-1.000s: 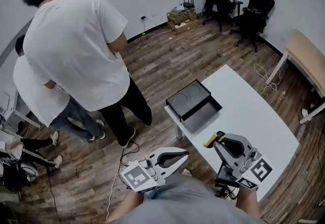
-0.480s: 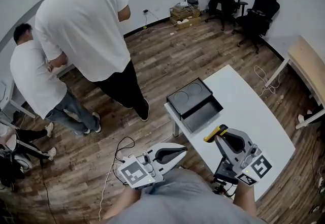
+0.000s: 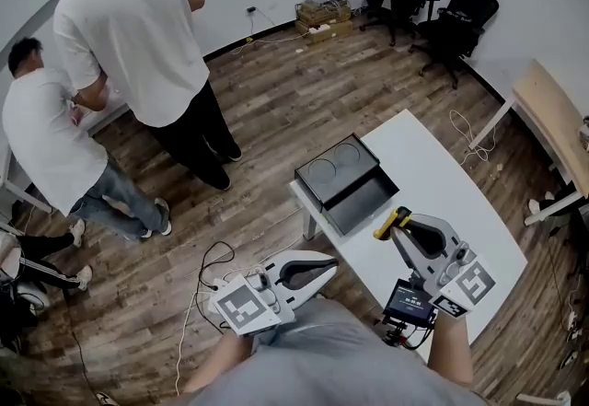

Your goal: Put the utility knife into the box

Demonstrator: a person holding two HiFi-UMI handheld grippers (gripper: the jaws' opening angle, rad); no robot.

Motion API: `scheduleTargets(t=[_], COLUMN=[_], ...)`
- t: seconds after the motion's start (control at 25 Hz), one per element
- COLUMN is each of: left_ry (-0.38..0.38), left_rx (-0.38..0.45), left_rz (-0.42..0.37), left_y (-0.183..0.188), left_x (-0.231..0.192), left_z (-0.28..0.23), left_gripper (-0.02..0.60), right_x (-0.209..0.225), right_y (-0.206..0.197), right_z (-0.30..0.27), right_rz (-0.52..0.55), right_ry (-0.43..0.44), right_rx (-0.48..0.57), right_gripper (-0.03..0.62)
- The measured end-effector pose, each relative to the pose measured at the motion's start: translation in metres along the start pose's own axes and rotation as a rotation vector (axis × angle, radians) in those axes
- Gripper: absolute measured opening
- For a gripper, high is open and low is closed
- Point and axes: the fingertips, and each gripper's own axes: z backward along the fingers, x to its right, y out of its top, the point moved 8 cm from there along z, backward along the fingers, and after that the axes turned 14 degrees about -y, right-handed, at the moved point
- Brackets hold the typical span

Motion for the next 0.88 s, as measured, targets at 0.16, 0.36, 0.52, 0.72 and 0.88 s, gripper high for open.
scheduleTargets(t=[0.16, 0.36, 0.52, 0.72, 0.88], left_ry=[-0.013, -0.025, -0.016, -0.008, -0.007], left_rx=[0.004, 0.001, -0.004, -0.022, -0.035], left_rz=[-0.004, 0.001, 0.006, 0.016, 0.015], left_y=[0.0, 0.0, 0.0, -0.003, -0.004], left_x=[-0.003, -0.001, 0.0, -0.002, -0.005], left_z=[-0.001, -0.003, 0.001, 0.0, 0.0], left_gripper=[0.018, 0.018, 0.018, 0.018, 0.018], right_x=[0.008, 0.01, 0.01, 0.013, 0.016], right_y=[-0.003, -0.009, -0.016, -0.023, -0.026], right_z=[-0.013, -0.024, -0.031, -0.034, -0.037], right_rz=[0.061, 0.149, 0.211, 0.255, 0.267], right_ry=[0.032, 0.1, 0.137, 0.187, 0.2], right_rx=[-0.048, -0.098, -0.143, -0.221, -0.234], right_gripper=[0.049, 0.05, 0.049, 0.05, 0.049])
